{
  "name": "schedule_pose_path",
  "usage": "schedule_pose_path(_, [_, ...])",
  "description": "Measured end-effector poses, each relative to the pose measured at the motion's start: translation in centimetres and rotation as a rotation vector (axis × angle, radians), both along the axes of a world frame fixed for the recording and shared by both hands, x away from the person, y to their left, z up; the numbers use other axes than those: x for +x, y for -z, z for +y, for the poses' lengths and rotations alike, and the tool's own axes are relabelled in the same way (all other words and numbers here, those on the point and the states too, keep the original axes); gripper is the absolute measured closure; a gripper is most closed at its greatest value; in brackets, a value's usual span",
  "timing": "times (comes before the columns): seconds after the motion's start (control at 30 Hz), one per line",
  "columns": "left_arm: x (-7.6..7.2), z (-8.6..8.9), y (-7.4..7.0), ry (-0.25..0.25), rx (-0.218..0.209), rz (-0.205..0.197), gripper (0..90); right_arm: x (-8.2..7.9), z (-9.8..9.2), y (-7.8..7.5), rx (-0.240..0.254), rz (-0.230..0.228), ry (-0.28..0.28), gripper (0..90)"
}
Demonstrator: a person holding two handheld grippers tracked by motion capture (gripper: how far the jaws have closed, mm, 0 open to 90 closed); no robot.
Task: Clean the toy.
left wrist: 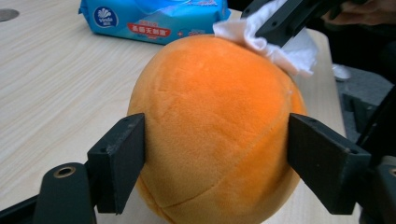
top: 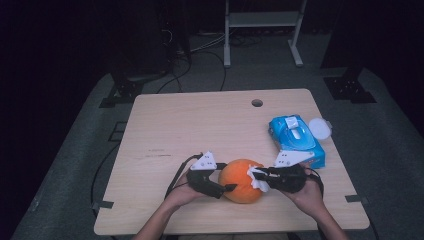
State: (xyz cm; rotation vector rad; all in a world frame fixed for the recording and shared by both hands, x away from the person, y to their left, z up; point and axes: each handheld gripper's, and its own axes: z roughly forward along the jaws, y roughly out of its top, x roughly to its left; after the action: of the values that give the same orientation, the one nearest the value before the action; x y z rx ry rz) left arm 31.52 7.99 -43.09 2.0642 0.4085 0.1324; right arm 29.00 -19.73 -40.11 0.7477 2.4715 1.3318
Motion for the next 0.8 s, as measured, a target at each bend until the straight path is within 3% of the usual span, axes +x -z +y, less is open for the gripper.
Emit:
schedule_pose_path(0.1, [-0.2, -0.2, 0.1, 0.02, 0.008, -0.016, 22.2, -0.2, 0.5, -0.6, 0.032, -0.025, 0.003, 78.5])
schedule_pose_path(0.23, [0.0, 0.1, 0.2, 0.03, -0.004, -0.006, 21.0, 0.1, 1.2, -0.3, -0.022, -0.027, 0.002, 78.5])
schedule_pose_path(0.33, [0.3, 0.5, 0.1, 0.016, -0.023, 0.003, 15.3, 0.0, 1.1, -0.1, -0.052, -0.029, -0.025, 78.9])
schedule_pose_path(0.5, [1.0, 0.2, 1.1, 0.009, -0.047, 0.099, 2.7, -0.4, 0.3, 0.1, -0.035, 0.001, -0.101, 79.0])
schedule_pose_path(0.6, [1.0, -0.2, 1.6, 0.037, -0.077, 0.149, 7.5, -0.4, 0.0, 0.2, -0.031, 0.004, -0.1, 78.8])
schedule_pose_path(0.73, [0.5, 0.0, 0.8, -0.002, -0.09, 0.091, 29.6, 0.0, 0.0, 0.1, 0.005, -0.011, -0.046, 79.0])
schedule_pose_path(0.8, [0.3, 0.1, -0.1, -0.031, -0.085, 0.026, 32.1, 0.0, 0.2, -0.4, 0.016, -0.043, -0.022, 79.4])
